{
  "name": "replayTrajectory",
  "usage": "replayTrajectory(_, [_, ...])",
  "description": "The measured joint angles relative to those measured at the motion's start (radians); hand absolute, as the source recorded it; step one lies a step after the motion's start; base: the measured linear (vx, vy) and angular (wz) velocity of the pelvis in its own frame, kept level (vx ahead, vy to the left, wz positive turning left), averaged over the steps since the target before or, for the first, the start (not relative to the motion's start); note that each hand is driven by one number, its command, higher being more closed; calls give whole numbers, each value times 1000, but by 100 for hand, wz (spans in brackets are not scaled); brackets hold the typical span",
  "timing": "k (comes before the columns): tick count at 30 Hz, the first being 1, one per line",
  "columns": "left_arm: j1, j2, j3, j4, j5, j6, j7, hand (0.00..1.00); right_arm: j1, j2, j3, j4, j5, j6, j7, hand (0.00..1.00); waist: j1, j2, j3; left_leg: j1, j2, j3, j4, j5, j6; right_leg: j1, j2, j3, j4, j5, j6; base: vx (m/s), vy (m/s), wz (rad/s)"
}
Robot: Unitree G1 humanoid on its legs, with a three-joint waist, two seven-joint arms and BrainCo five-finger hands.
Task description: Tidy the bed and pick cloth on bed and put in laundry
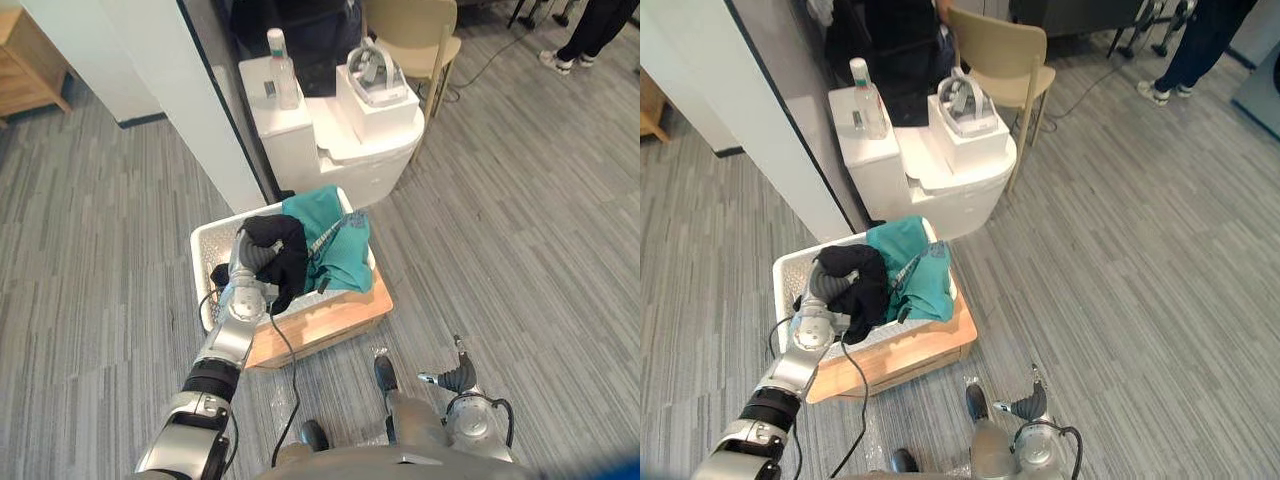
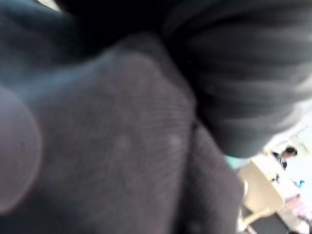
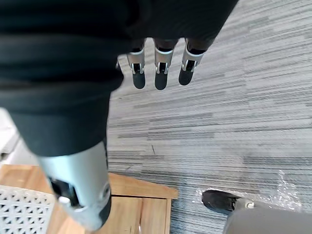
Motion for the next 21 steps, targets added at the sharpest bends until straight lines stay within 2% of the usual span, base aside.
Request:
replayTrajectory(2, [-22,-21,0,5,3,1,5,100,-22,1,2,-7,11,-2,-9,0,2,5,8,-36,6,16,35,-14,-9,-24,0,8,0,5,3,16,-9,-7])
replayTrajectory(3, [-26,-29,1,5,12,2,7,0,-23,1,3,-12,18,-2,-11,0,3,6,10,-44,7,21,40,-15,-9,-29,-1,8,0,6,4,0,0,0])
replayTrajectory(7, [-29,-71,1,5,20,16,7,0,-35,19,7,-33,29,-2,-22,0,8,12,33,-49,13,66,61,-15,-10,-36,-2,12,0,6,4,7,-18,-2])
replayTrajectory(14, [-6,-104,12,2,19,17,7,0,-53,21,7,-29,40,-2,-37,0,16,22,38,-48,20,65,66,-22,0,-31,4,18,0,14,6,-43,-46,-2])
replayTrajectory(18, [32,-138,32,-58,14,17,7,0,-48,17,-2,-5,58,-2,-37,0,34,31,43,-46,24,54,65,-15,5,-25,7,10,0,15,4,-33,-58,6])
replayTrajectory(21, [56,-146,47,-92,-3,16,8,0,-43,18,-4,3,66,-1,-36,0,34,34,45,-45,25,39,62,-10,6,-18,6,-2,0,15,4,-19,-37,13])
